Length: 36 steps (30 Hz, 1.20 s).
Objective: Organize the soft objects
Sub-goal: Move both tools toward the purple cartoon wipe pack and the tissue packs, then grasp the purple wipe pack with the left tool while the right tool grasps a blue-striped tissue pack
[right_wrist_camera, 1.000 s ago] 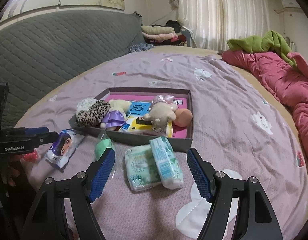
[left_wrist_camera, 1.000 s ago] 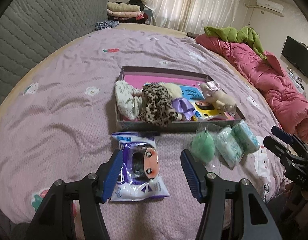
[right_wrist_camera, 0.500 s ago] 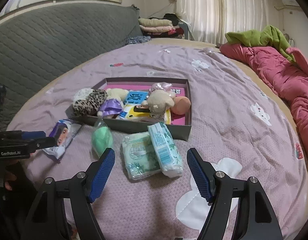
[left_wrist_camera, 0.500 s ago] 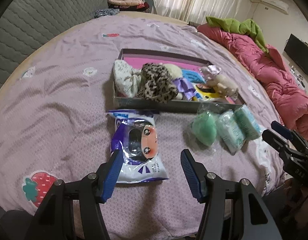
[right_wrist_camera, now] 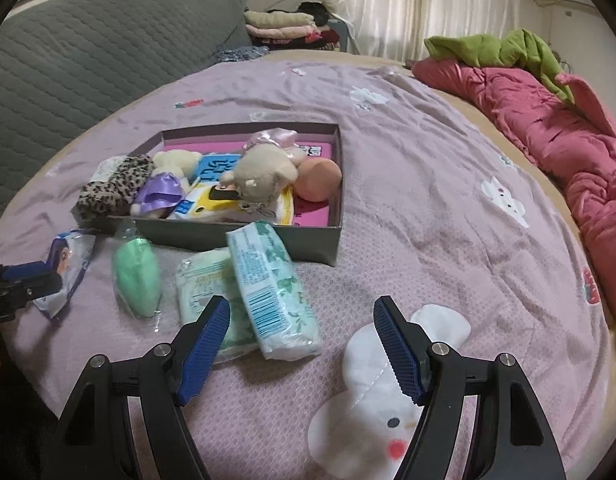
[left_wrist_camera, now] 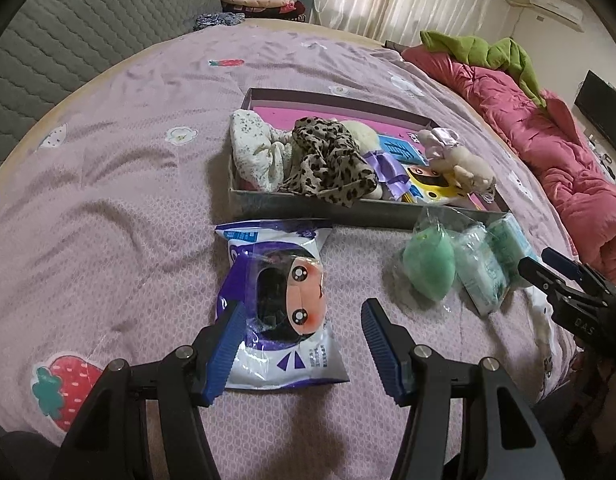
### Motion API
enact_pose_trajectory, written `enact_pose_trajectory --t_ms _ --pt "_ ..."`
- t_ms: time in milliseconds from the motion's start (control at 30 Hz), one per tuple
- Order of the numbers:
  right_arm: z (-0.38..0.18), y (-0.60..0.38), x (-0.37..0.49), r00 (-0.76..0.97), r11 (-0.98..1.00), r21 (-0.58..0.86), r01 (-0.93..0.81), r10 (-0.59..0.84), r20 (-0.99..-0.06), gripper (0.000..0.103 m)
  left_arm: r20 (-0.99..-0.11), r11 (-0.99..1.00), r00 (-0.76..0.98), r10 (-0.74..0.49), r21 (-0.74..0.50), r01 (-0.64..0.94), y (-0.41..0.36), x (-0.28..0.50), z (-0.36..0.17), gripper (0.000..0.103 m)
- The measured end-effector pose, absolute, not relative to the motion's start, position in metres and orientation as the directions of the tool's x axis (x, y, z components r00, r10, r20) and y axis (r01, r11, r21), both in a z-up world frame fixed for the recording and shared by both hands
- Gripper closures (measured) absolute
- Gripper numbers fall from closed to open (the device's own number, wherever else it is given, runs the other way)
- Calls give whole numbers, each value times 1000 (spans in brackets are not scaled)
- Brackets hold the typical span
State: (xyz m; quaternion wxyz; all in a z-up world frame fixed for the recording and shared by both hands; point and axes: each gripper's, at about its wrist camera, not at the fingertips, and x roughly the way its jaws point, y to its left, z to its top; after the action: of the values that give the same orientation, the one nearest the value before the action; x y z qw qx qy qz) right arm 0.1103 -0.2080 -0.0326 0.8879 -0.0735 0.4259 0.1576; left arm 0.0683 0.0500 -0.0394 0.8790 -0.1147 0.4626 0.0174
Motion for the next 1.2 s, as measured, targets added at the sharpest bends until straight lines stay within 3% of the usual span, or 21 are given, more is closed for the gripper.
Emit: enact_pose_trajectory --t_ms 167,433,600,1100,1200 --pt "-38 -205 117 581 940 -5 -342 207 -787 27 -821 973 569 -57 -173 -152 52 72 -42 43" --pt "-47 -201 129 556 930 11 -368 229 -799 57 -830 966 557 -27 -164 -198 60 77 -47 43" --pt "-53 -196 132 536 923 20 -384 241 -809 65 -832 958 554 -27 -180 -224 66 81 -50 40" --pt "-59 -194 136 515 923 48 -382 256 -818 68 -851 949 523 -44 -199 -244 71 96 -66 37" --pt "-58 -194 137 514 924 55 -379 259 -818 68 -846 944 530 -55 -217 -249 75 96 -65 44"
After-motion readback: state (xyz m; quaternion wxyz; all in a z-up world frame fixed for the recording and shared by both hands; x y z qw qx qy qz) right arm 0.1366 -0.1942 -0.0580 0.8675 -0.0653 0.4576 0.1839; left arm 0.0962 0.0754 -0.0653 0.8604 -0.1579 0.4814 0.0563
